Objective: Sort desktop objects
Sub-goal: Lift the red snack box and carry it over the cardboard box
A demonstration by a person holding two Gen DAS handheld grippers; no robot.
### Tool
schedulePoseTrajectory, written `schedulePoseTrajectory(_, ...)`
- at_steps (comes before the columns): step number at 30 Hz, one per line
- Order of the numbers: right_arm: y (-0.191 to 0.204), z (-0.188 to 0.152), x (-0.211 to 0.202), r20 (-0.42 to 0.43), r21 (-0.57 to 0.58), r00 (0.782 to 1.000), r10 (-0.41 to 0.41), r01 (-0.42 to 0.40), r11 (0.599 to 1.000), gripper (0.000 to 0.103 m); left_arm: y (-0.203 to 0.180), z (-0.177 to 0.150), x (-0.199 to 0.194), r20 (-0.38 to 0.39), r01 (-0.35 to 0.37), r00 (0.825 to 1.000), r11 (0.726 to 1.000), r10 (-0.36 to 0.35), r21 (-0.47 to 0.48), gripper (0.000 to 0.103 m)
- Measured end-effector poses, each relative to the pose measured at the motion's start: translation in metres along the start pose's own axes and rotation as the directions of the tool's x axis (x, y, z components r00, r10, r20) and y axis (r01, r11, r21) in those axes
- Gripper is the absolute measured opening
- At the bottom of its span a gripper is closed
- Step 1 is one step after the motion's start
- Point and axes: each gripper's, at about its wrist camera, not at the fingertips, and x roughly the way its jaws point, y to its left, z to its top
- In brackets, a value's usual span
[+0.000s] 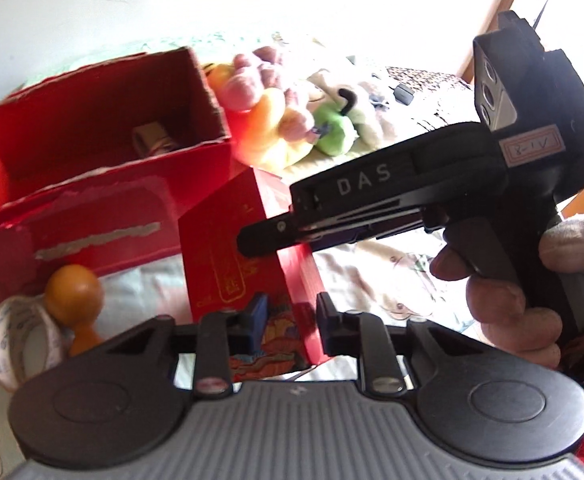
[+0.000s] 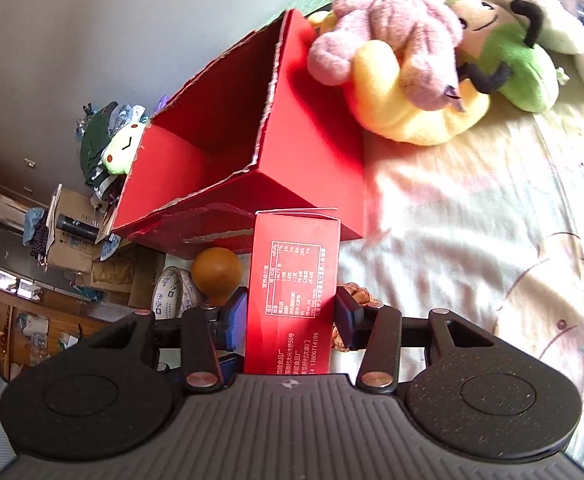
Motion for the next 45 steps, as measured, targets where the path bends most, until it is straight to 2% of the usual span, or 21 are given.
schedulePoseTrajectory(7,-0.022,0.001,-0.025,0.092,0.055,0.996,0.002,-0.007,0.998,0.047,-0.026,0.008,0.001,0.034,0.045,0.998,0.998,-0.047,0.054,0.020)
schedulePoseTrajectory(9,-0.031,0.002,-0.027,0.108,0.081,0.994,0.009,-0.017,0.997,0.047,-0.027,0.010,0.005,0.031,0.057,0.998,0.997,-0.059,0.048,0.024)
schedulePoseTrajectory(11,-0.041,0.001,-0.030,0.115,0.107,0.993,0.028,-0.040,0.993,0.047,-0.022,0.010,0.013,0.011,0.050,0.999,0.999,-0.050,0.018,0.056)
schedulePoseTrajectory(14,-0.047,0.001,-0.033,0.120,0.118,0.992,0.047,-0.061,0.991,0.047,-0.008,0.005,0.021,-0.005,0.054,0.999,0.997,-0.054,-0.048,0.074)
schedulePoseTrajectory(19,-0.050,0.003,-0.032,0.113,0.121,0.991,0.074,-0.088,0.989,0.047,0.014,0.000,0.030,0.000,0.087,0.996,0.986,-0.088,-0.139,0.091)
schedulePoseTrajectory(25,-0.050,0.004,-0.030,0.111,0.109,0.990,0.083,-0.095,0.990,0.047,0.026,-0.001,0.048,-0.013,0.144,0.989,0.969,-0.149,-0.203,0.090)
schedulePoseTrajectory(33,-0.041,0.018,-0.056,0.169,0.103,0.978,0.122,-0.140,0.985,0.047,0.012,0.020,0.024,0.034,0.130,0.991,0.981,-0.127,-0.142,0.089)
schedulePoseTrajectory(39,-0.006,0.056,-0.074,0.226,0.004,0.961,0.161,-0.166,0.986,0.047,0.014,0.056,-0.007,0.131,0.109,0.986,0.991,-0.098,-0.078,0.089)
schedulePoseTrajectory(45,0.035,0.104,-0.044,0.202,-0.081,0.958,0.204,-0.192,0.978,0.047,0.055,0.089,-0.029,0.186,0.032,0.982,0.997,-0.019,-0.066,0.089)
